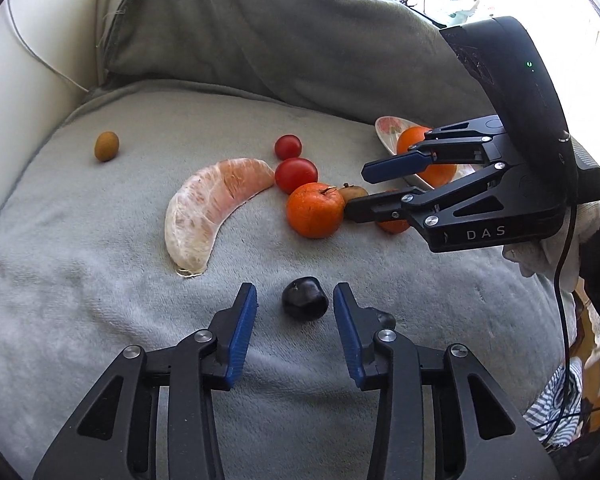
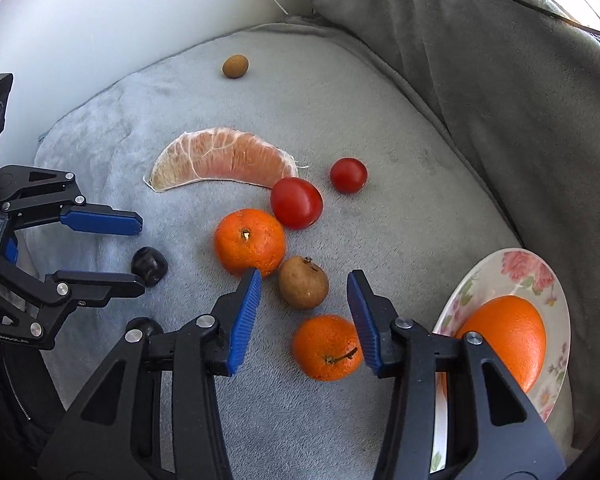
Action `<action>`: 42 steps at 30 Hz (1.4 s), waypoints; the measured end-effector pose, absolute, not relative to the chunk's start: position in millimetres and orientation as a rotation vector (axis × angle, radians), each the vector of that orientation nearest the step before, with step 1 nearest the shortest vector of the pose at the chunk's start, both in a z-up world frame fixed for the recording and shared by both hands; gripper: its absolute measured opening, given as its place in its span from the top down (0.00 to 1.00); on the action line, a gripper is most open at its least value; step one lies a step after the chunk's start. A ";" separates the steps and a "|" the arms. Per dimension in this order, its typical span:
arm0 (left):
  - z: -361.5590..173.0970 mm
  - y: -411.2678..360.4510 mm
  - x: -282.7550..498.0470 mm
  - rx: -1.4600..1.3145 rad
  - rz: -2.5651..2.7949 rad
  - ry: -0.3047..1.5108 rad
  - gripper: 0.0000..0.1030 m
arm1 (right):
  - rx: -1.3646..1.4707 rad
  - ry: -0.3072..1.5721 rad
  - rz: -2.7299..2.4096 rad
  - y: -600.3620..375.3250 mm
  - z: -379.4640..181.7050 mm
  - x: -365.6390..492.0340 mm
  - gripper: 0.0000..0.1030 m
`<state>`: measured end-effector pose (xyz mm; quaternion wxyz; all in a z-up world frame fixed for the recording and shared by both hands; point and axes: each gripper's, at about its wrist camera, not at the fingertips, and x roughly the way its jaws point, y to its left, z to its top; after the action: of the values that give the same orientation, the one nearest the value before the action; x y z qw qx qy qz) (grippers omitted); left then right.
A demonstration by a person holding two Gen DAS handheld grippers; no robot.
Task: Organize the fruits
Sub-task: 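Grasp the dark plum with the left gripper while the right gripper grasps the brown kiwi, then carry the plum and kiwi onto the plate and open both grippers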
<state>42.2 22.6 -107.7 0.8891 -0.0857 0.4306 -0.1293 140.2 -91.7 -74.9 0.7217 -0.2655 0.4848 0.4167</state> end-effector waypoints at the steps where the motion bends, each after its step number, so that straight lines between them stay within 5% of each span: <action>1: -108.0 21.9 42.4 -0.177 -0.271 0.896 0.63 | -0.588 1.074 0.923 -92.2 -74.7 140.6 0.54; 23: -116.8 15.0 52.4 -0.162 -0.269 0.910 0.73 | -0.637 1.115 0.950 -82.7 -87.9 145.0 0.72; 42: -109.5 12.7 40.4 -0.169 -0.260 0.883 0.78 | -0.548 1.043 0.895 -108.5 -57.5 140.6 0.72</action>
<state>40.4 12.7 -109.5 0.8926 -0.0815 0.4254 -0.1253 140.6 -108.5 -57.5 0.7386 -0.2497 0.4752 0.4078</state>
